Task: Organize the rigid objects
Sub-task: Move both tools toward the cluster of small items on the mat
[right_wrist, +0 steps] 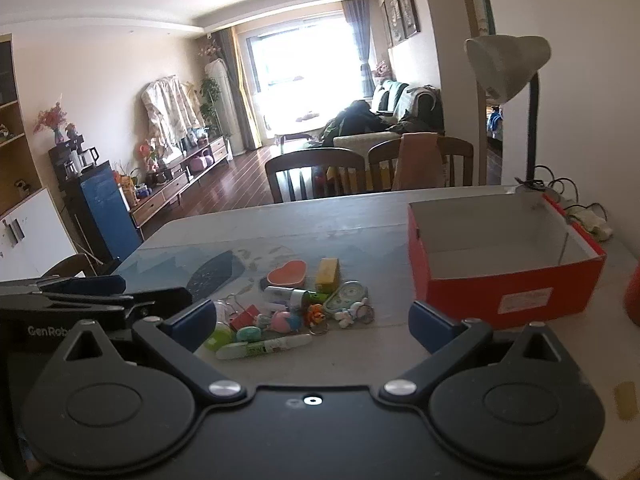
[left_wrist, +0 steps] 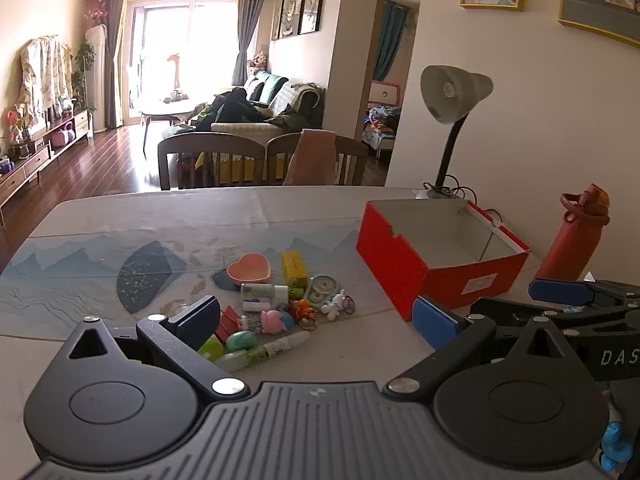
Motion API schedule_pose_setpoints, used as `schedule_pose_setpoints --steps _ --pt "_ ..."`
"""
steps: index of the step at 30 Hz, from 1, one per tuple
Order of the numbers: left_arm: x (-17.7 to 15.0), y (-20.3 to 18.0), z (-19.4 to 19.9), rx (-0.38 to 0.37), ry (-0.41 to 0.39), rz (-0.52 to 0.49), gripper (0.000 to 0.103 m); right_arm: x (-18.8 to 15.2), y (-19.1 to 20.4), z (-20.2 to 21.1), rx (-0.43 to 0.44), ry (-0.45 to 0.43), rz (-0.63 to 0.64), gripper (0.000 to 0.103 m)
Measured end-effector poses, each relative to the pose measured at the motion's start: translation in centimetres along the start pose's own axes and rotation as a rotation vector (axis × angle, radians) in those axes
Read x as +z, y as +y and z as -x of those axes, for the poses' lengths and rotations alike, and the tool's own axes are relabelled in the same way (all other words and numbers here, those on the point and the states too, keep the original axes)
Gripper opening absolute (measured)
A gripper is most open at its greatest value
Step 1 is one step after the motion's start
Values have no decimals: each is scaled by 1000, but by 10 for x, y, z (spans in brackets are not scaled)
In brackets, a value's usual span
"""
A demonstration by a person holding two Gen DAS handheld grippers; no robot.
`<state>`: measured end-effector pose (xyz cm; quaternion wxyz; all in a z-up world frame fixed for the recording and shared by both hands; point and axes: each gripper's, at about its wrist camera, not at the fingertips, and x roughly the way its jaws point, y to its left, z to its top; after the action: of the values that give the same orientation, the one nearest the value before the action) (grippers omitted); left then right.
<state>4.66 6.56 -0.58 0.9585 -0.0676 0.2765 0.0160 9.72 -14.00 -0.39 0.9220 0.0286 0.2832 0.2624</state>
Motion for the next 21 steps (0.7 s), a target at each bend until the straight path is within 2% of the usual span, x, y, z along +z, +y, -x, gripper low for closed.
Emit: schedule_pose_setpoints --steps 10,15,21 --pt "10 46 -40 22 60 58 103 7 15 -47 23 62 28 102" --pt "4 80 -69 77 94 88 103 0 19 -78 16 129 45 102" --pt "-11 115 -113 139 184 121 103 -9 21 -116 -13 216 54 100"
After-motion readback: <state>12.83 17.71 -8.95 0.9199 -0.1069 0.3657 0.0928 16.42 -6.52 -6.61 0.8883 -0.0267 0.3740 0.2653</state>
